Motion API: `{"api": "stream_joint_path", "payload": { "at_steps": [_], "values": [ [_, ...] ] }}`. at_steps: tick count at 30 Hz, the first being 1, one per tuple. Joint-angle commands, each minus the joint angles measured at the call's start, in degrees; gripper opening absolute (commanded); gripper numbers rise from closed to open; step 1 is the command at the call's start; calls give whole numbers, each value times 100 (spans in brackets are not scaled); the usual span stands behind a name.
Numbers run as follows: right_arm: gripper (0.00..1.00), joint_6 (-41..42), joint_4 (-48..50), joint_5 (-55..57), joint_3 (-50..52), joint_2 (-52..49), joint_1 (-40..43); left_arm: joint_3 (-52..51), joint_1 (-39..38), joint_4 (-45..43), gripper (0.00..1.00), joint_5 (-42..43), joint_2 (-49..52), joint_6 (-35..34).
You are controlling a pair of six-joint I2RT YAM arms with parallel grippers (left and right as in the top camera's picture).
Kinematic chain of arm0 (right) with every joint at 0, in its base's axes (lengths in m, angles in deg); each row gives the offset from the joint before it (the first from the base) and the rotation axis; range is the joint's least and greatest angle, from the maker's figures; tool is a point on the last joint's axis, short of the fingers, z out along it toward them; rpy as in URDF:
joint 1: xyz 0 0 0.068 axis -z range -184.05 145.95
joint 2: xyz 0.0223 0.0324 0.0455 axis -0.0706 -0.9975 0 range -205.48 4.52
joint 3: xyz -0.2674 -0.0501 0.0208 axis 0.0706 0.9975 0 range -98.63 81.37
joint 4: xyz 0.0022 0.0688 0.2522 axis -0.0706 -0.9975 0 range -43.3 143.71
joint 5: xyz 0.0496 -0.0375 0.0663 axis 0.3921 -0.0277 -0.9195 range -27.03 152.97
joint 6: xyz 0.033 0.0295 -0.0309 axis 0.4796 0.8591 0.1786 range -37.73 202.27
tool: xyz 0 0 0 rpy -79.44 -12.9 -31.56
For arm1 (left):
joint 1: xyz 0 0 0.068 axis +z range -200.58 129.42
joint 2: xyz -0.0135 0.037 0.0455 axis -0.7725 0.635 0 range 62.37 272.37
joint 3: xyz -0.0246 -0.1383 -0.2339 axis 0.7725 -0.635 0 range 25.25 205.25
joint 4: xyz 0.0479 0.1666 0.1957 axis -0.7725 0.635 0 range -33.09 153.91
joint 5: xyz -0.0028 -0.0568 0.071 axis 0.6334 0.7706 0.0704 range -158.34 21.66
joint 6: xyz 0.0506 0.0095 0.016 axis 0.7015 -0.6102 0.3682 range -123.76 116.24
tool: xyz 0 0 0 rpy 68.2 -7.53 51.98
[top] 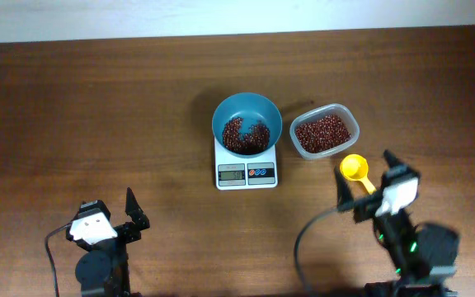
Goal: Scoop item into bowl and weigh 50g on scale
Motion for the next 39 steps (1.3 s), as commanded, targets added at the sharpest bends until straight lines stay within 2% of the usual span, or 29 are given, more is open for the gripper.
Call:
{"api": "stream_joint_path", "payload": {
  "at_steps": [1,4,10,39],
  "values": [
    [99,81,828,92,1016,796,-63,-33,31,-11,99,0,-35,94],
    [99,146,1128,101,1453,1102,-63,-33,31,-11,99,0,-35,94],
    [99,531,-210,136,1453,1399,-52,-33,31,-11,99,0,-35,94],
    [99,529,-181,133,1453,1399,-52,-33,31,-11,99,0,-35,94]
  ]
}}
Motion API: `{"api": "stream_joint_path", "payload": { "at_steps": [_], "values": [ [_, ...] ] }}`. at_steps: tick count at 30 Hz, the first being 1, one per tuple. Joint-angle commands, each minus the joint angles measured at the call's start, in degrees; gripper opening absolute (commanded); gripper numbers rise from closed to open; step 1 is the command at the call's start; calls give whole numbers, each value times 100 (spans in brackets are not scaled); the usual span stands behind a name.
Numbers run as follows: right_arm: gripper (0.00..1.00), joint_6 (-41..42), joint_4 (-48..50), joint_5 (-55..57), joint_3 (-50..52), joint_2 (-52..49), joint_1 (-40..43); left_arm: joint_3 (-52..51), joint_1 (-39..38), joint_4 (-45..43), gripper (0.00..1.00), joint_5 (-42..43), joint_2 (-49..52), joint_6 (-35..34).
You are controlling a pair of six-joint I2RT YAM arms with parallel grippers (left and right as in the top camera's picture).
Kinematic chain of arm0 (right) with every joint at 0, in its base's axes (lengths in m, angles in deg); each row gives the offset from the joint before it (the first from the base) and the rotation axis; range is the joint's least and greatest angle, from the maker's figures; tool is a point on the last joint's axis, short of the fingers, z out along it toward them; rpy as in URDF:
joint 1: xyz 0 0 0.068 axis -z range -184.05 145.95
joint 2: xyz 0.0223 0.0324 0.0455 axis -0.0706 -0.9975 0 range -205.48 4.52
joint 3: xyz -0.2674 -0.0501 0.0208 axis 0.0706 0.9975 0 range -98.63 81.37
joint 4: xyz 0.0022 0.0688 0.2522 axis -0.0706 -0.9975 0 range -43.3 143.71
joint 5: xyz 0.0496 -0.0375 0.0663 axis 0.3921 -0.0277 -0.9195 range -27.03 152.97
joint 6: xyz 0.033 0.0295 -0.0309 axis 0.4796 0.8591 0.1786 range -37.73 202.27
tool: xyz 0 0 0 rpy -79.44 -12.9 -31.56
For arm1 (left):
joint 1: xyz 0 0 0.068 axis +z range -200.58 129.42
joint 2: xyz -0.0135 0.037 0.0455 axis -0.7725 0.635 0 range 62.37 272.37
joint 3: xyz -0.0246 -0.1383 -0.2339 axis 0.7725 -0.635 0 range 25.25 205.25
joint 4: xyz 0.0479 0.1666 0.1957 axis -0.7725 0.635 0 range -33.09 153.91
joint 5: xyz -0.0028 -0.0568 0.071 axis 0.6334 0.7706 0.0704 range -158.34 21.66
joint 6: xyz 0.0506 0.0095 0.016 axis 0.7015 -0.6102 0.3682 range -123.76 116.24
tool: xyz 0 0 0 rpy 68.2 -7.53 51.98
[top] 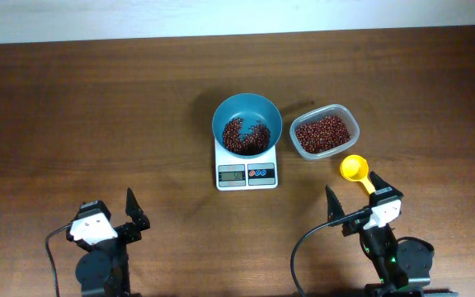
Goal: Scoop item into bowl and weigh 50g on scale
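Note:
A blue bowl (246, 115) holding red beans (246, 137) sits on the white scale (246, 173) at mid-table. Its display is too small to read. Right of it stands a clear container (324, 132) of the same beans. The yellow scoop (355, 168) lies on the table in front of the container, with its handle pointing toward the near right. My right gripper (352, 188) is open just in front of the scoop; one finger is close to the handle's end and nothing is held. My left gripper (110, 202) rests open at the near left, far from everything.
The brown wooden table (97, 99) stretches to a pale wall strip along the far edge. Black cables curl beside both arm bases at the near edge.
My right arm has drawn back toward the near edge, so its open fingers no longer straddle the scoop's handle. The scoop, bowl, container and left arm stay where they were.

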Motion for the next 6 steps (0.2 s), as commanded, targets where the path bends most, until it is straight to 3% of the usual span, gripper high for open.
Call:
{"api": "stream_joint_path", "payload": {
  "at_steps": [1,6],
  "values": [
    [99,46,-39,50,28,66,-26,-31,31,0,99,0,-33,94],
    [99,46,-39,50,28,66,-26,-31,31,0,99,0,-33,96]
  ]
}}
